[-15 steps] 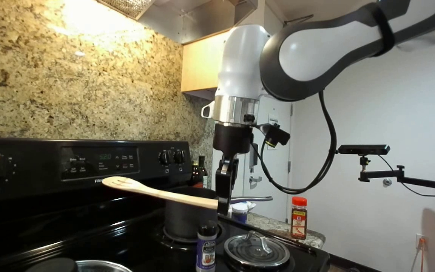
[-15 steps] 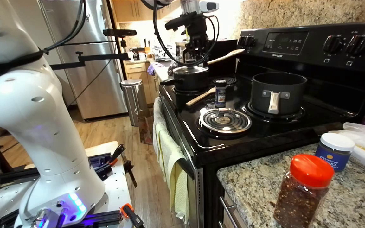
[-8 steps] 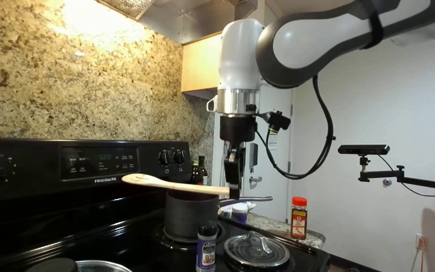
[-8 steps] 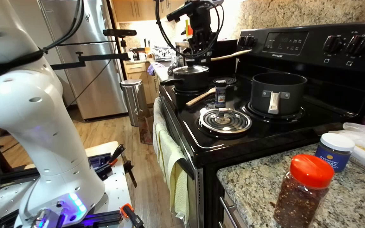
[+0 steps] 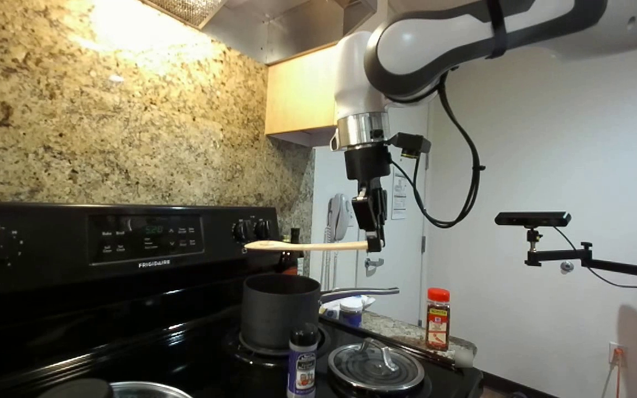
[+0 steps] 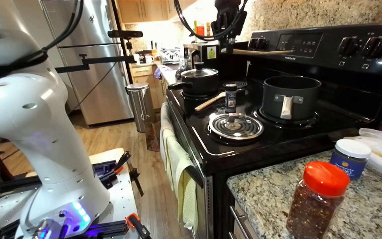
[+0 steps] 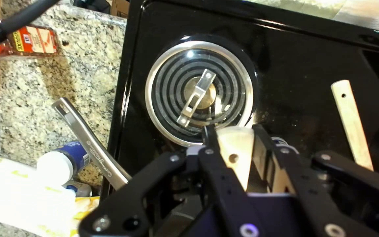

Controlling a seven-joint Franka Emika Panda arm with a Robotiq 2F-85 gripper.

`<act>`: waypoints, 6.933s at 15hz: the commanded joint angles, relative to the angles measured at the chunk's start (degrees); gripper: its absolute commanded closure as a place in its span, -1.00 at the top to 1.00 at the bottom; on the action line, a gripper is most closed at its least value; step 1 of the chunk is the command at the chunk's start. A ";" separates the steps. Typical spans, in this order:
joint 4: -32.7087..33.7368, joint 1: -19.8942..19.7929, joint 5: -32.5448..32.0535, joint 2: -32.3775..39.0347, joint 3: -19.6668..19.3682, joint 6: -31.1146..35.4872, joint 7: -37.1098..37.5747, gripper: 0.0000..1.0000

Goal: Place the glass lid on the bottom right plate of the stove, place one of the cooking sticks in the pot on the upper right plate

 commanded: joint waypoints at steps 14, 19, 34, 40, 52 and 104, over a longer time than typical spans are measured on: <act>8.04 -0.88 6.36 10.77 -1.41 -7.29 0.04 -0.72; 8.07 -0.85 6.42 10.34 -1.44 -6.23 2.72 -0.72; 9.89 -1.05 7.25 10.91 -2.22 -21.26 22.30 -0.72; 9.99 -0.85 6.60 10.69 -1.74 -19.92 21.07 -0.72; 26.97 -0.87 5.21 22.39 -1.40 -29.98 14.27 -0.72; 55.41 -0.43 9.27 44.25 -2.86 -42.41 16.38 -0.66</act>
